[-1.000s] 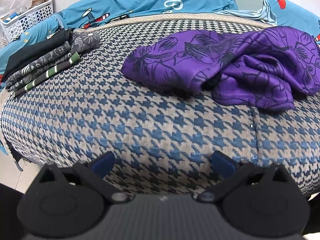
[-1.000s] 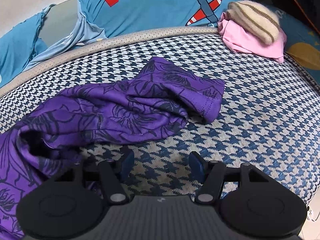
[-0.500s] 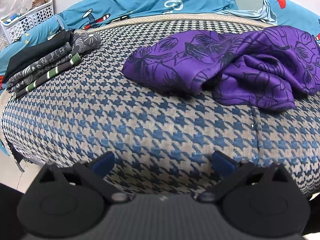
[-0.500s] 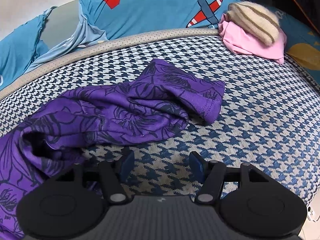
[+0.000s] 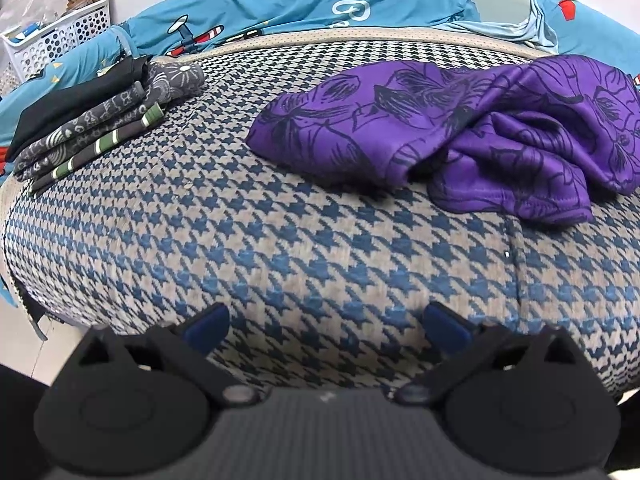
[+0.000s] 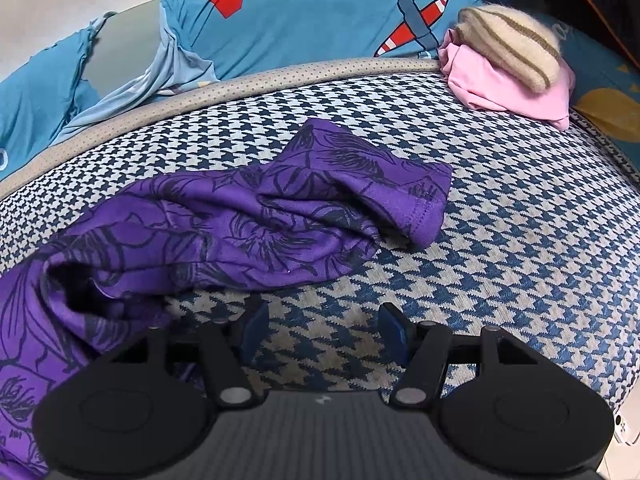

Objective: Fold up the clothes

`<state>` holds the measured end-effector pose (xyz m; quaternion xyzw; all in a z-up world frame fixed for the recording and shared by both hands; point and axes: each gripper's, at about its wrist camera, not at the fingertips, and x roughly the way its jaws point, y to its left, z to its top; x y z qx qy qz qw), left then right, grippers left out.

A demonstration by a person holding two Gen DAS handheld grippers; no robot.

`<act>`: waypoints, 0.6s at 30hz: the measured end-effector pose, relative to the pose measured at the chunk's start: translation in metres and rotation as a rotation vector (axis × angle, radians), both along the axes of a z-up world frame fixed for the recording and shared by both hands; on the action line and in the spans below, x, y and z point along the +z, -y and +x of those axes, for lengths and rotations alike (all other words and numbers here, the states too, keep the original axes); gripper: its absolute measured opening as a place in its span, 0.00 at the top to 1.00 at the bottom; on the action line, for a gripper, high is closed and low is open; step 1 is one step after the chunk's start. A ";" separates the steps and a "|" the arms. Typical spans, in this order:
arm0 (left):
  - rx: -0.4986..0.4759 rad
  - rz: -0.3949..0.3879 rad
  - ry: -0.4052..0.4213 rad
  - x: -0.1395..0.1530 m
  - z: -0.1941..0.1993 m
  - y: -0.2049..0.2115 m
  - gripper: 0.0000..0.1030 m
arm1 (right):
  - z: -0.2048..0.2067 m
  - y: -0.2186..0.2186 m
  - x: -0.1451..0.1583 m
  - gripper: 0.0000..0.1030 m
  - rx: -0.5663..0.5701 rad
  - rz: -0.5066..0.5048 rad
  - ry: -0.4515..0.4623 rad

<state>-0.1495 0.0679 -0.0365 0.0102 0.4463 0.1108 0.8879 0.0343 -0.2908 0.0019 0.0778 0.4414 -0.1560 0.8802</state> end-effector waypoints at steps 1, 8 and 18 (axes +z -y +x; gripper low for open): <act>0.000 -0.001 -0.001 0.000 0.000 0.000 0.00 | 0.000 0.000 0.000 0.42 -0.001 0.000 0.000; -0.008 0.002 -0.006 -0.002 0.002 0.002 0.00 | -0.001 0.000 0.000 0.41 -0.005 0.006 0.003; -0.007 0.000 -0.009 -0.004 0.002 0.002 0.00 | -0.002 0.001 0.000 0.42 -0.006 0.009 0.002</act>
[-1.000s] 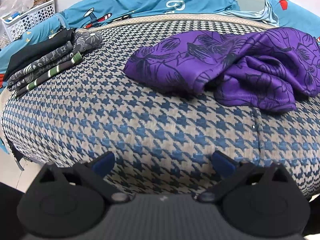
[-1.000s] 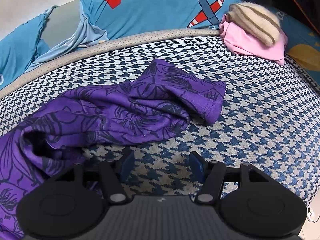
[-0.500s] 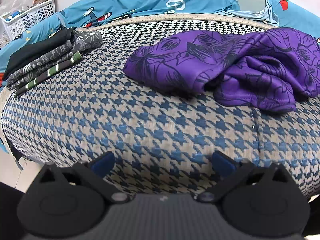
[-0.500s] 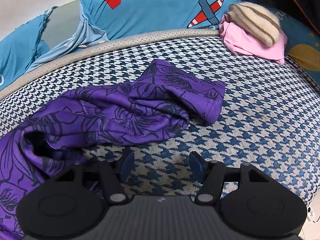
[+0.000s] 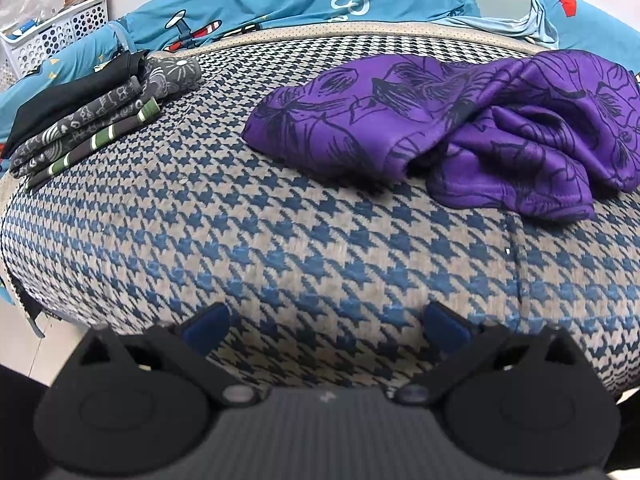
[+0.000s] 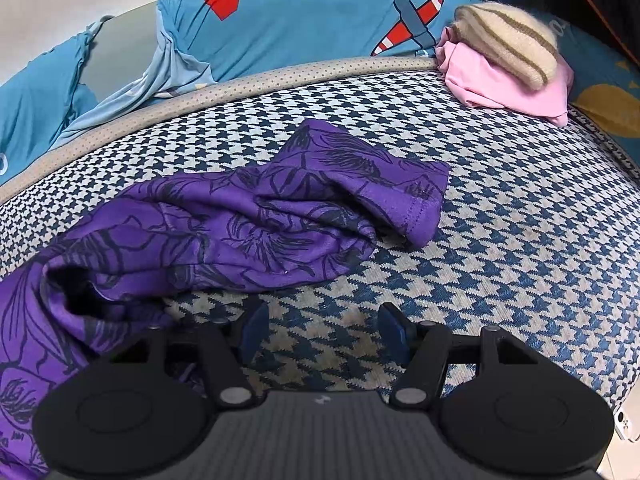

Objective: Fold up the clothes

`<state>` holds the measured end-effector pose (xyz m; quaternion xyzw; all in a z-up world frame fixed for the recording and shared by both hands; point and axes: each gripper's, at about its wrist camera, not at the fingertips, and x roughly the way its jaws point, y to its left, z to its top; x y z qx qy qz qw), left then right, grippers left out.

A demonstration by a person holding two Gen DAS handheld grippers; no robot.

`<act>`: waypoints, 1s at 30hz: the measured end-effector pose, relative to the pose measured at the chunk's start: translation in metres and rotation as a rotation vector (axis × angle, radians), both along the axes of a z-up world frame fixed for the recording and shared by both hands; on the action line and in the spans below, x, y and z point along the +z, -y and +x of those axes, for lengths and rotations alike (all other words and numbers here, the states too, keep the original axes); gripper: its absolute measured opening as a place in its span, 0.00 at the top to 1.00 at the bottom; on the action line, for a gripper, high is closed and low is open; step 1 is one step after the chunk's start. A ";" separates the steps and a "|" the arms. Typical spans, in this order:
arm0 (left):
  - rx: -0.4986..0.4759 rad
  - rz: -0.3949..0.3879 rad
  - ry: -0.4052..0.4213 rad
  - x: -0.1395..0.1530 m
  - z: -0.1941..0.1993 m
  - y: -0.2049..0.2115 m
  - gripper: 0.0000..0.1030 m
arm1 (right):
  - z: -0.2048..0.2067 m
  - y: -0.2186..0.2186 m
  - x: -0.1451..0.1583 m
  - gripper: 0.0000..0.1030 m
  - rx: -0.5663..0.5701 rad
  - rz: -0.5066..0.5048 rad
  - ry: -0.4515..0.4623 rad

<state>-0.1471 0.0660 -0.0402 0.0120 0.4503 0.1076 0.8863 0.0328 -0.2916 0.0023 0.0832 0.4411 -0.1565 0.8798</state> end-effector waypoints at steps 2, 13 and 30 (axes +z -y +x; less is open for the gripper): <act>0.000 0.000 -0.001 0.000 0.000 0.000 0.00 | 0.000 0.000 0.000 0.42 -0.002 -0.002 0.001; 0.003 0.000 -0.004 -0.001 0.000 0.000 0.00 | -0.001 0.001 0.001 0.42 -0.003 0.000 0.006; 0.031 0.000 -0.013 -0.003 0.002 -0.004 0.00 | -0.003 0.004 0.003 0.42 -0.002 0.007 0.019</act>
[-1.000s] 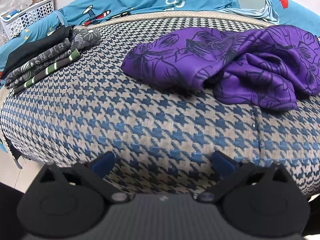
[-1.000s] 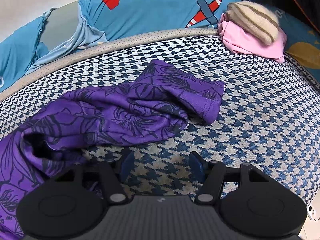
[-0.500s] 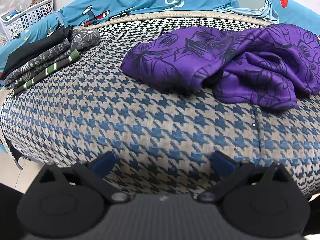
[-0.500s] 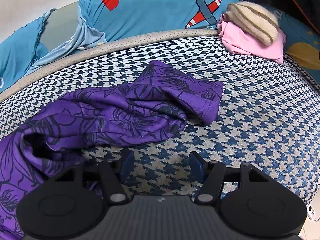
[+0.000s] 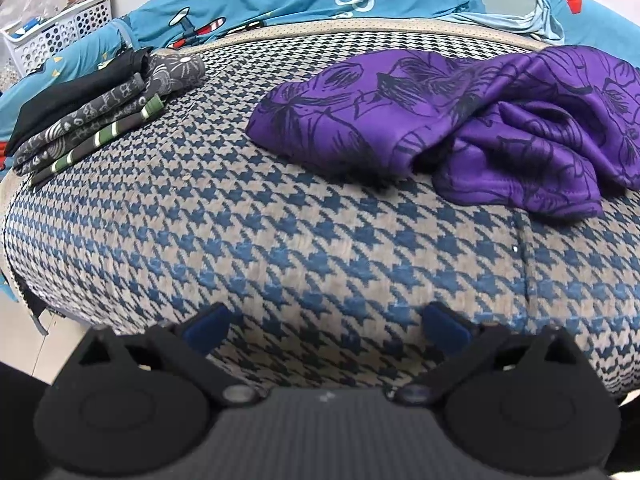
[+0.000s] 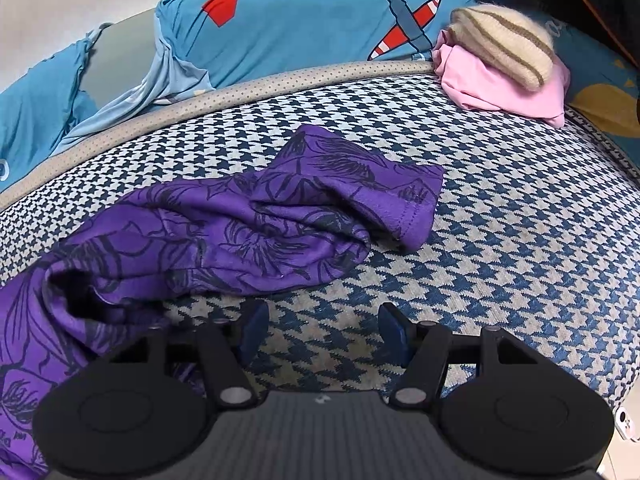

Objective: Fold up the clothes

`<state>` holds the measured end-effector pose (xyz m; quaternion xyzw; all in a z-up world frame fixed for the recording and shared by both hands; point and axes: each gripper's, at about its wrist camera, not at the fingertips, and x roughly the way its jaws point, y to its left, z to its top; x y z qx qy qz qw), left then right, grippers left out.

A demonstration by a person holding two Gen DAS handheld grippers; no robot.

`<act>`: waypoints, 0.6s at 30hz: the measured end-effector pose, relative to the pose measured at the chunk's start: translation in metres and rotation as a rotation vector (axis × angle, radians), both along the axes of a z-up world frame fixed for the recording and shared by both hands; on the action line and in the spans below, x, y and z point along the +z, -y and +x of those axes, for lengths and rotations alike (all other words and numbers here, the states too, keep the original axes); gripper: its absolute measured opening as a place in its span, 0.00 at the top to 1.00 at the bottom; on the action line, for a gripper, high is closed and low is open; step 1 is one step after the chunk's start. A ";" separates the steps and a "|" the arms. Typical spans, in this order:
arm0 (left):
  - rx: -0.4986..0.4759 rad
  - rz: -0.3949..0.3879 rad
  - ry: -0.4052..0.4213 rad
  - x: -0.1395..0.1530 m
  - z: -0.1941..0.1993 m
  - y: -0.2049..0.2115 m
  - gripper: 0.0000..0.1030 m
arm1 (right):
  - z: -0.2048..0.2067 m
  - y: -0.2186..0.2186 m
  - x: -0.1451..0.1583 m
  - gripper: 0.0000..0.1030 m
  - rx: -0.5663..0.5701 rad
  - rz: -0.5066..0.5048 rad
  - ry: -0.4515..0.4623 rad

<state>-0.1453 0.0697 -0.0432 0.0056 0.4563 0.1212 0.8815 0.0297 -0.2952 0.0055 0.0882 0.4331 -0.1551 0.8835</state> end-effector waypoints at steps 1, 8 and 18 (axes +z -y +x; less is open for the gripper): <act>0.006 -0.004 0.000 0.000 0.000 -0.001 0.00 | 0.000 0.000 0.000 0.42 0.000 0.001 0.000; 0.043 -0.024 0.003 0.001 0.002 -0.007 0.00 | -0.004 0.002 0.003 0.42 0.004 0.037 0.021; 0.043 -0.021 0.049 0.012 0.008 0.000 0.00 | -0.012 0.018 0.008 0.41 -0.020 0.163 0.062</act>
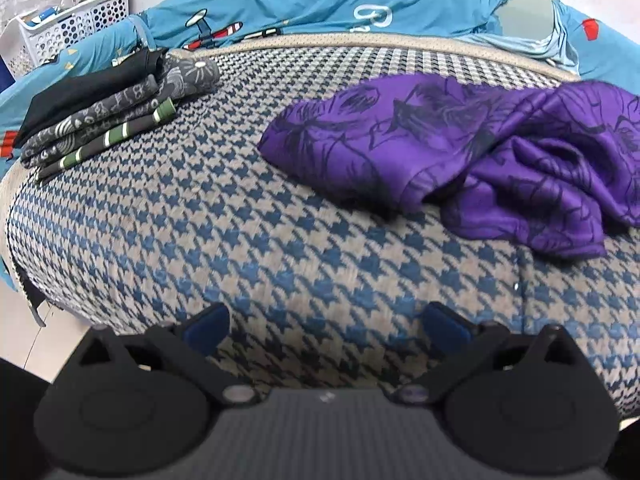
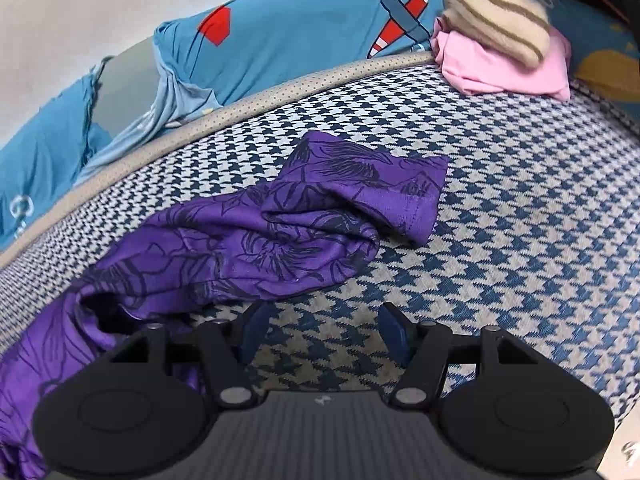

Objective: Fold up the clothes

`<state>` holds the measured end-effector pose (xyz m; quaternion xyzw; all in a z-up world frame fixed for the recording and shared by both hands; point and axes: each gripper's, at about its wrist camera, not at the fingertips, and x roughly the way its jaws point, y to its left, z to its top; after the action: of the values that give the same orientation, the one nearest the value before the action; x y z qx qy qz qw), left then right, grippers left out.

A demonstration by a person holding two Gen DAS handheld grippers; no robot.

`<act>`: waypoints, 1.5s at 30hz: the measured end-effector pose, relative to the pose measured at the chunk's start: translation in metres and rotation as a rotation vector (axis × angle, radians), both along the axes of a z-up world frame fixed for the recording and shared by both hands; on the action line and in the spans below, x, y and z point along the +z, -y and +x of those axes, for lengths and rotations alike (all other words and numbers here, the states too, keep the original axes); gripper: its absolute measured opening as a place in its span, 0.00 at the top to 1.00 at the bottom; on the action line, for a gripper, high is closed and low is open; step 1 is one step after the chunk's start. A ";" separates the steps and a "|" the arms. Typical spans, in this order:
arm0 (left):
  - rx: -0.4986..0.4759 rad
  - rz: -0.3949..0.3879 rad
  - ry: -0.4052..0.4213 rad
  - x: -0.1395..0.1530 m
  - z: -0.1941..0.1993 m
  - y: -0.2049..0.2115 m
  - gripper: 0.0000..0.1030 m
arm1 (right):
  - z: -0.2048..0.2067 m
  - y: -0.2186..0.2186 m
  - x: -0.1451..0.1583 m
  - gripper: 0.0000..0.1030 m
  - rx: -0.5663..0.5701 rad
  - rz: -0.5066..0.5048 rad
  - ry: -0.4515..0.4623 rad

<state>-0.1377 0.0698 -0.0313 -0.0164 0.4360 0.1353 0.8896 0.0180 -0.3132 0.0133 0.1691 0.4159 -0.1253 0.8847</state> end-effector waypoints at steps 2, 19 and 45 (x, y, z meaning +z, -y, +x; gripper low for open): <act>0.004 -0.007 0.011 0.003 0.003 0.000 0.00 | -0.002 0.003 0.001 0.41 -0.006 0.028 0.010; -0.061 -0.070 0.063 0.047 0.069 0.013 0.00 | -0.001 -0.026 0.020 0.41 0.129 0.224 0.176; -0.037 -0.057 0.026 0.039 0.178 0.014 0.00 | 0.013 -0.105 0.024 0.41 0.238 0.094 0.275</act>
<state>0.0399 0.0553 0.0082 -0.0356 0.4282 0.1061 0.8967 0.0311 -0.2080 0.0370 0.1753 0.3138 0.0242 0.9328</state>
